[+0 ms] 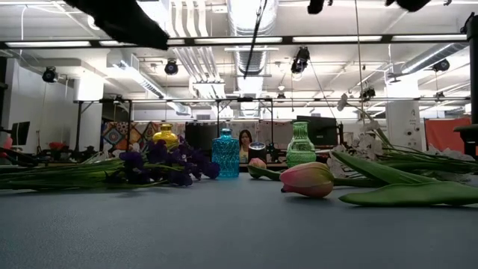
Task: Sort flowers into vase by color
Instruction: Put the right purple flower into the green vase
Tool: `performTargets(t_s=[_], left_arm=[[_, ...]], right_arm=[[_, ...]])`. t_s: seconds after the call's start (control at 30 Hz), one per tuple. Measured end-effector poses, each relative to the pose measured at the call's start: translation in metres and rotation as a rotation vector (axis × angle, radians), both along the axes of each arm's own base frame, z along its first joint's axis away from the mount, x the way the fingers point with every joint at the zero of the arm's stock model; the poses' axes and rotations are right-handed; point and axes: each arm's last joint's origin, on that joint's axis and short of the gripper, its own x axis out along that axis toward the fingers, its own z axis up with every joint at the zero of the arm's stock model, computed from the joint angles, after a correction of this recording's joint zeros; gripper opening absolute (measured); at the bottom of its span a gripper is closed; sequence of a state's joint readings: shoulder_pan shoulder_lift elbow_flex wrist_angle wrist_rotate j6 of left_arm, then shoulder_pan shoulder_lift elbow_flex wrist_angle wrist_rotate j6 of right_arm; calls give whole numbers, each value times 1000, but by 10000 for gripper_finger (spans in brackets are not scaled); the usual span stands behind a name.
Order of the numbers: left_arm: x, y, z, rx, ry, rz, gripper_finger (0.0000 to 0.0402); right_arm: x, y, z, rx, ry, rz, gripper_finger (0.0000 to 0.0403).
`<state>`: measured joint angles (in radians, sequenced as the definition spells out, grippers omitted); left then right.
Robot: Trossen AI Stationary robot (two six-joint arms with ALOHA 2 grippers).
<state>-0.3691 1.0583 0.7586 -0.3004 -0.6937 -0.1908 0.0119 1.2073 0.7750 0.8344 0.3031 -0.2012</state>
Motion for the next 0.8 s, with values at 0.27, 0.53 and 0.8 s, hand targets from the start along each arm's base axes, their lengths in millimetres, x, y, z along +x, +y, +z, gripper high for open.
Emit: performTargets(t_s=[0.27,0.53,0.8], left_arm=[[-10,4,-9,-85,73,88,288],[-11,4,-10,-103,75,105,288],[-11,5,-10,-87,65,126,288]], right_arm=[[-1,-49,-4,-44,22,-256,22],[-33,-87,12,8,23,-516,22],[-42,-107,3,58,128,-594,22]])
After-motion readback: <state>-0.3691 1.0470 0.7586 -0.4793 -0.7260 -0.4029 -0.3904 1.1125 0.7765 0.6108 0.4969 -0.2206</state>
